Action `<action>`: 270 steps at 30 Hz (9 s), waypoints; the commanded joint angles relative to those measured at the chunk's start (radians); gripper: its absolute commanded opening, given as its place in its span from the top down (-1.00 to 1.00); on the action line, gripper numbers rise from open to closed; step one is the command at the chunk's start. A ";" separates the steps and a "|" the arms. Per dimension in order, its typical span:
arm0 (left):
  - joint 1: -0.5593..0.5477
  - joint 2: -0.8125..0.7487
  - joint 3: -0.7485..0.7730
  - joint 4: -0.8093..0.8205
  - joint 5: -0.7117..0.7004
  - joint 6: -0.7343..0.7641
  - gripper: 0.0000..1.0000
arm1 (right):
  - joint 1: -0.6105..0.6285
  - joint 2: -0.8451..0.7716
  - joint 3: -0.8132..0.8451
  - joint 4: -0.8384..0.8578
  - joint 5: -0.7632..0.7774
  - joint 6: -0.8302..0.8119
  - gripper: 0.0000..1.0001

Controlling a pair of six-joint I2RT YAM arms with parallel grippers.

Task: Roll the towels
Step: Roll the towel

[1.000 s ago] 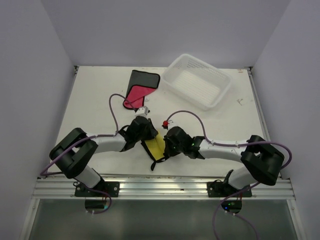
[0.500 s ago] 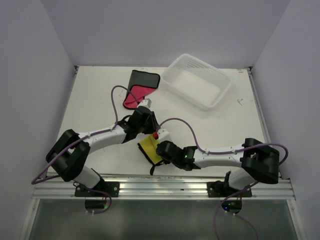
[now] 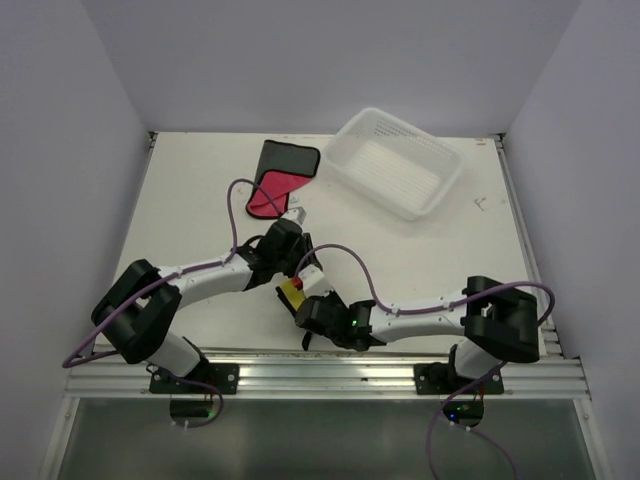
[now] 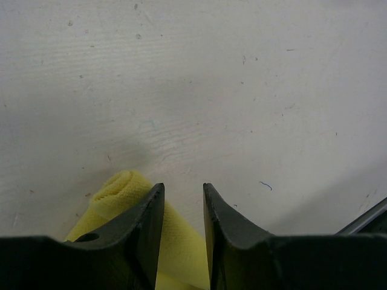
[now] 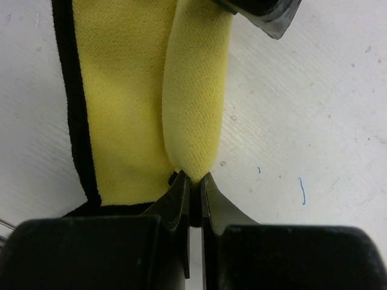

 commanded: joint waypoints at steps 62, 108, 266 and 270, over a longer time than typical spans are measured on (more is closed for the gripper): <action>-0.054 -0.322 -0.369 0.116 -0.165 -0.163 0.71 | 0.103 0.163 0.195 -0.264 0.144 -0.048 1.00; 0.052 -0.335 -0.217 -0.013 -0.315 0.015 0.96 | 0.195 0.470 0.468 -0.568 0.276 -0.077 1.00; 0.069 -0.322 -0.310 0.119 -0.094 -0.048 0.58 | -0.003 0.065 0.094 -0.190 0.084 0.400 1.00; 0.070 -0.346 -0.249 0.062 -0.139 -0.025 0.57 | 0.064 0.103 0.158 -0.259 0.182 0.384 1.00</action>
